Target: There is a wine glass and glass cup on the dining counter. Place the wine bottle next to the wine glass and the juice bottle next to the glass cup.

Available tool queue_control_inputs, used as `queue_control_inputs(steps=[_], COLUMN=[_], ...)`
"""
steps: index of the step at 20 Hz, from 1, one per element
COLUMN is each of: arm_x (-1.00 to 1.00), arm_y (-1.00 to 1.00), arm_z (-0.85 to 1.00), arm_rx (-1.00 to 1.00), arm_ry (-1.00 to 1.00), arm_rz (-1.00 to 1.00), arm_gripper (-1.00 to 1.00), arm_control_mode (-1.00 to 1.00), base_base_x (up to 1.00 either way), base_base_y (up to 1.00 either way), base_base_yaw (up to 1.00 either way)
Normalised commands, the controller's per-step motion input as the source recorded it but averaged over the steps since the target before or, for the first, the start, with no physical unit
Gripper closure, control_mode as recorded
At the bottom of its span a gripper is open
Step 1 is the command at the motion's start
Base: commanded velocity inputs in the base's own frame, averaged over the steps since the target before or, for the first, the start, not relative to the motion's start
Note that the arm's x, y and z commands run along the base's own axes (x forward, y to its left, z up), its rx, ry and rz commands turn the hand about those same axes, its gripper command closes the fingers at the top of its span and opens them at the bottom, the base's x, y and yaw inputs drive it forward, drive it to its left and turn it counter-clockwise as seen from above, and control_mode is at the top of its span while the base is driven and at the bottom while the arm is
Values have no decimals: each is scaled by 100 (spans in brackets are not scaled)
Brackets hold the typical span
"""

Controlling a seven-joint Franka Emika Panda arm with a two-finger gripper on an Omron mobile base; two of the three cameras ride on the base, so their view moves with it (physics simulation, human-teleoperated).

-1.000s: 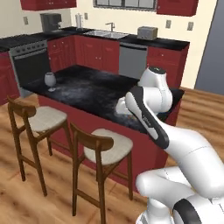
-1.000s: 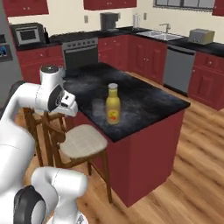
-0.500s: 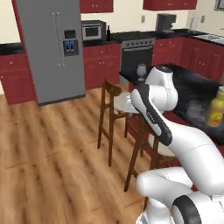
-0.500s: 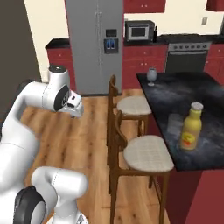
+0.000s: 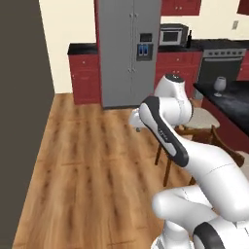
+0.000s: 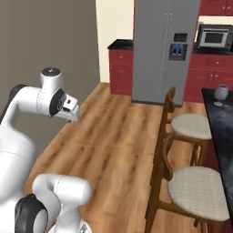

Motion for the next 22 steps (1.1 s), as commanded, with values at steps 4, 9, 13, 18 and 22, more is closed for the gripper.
queue_control_inputs(steps=[4,9,13,18,22], arm_x=[0,0,0,0,0], arm_y=[0,0,0,0,0], arm_z=[0,0,0,0,0], arm_rx=[0,0,0,0,0], arm_ry=[0,0,0,0,0], arm_rz=[0,0,0,0,0], arm_gripper=[-100,-100,-100,-100,-100], arm_control_mode=[100,100,100,100,100], base_base_x=[84,93,94,94,94], base_base_y=[10,0,0,0,0], base_base_yaw=[23,10,6,3,1])
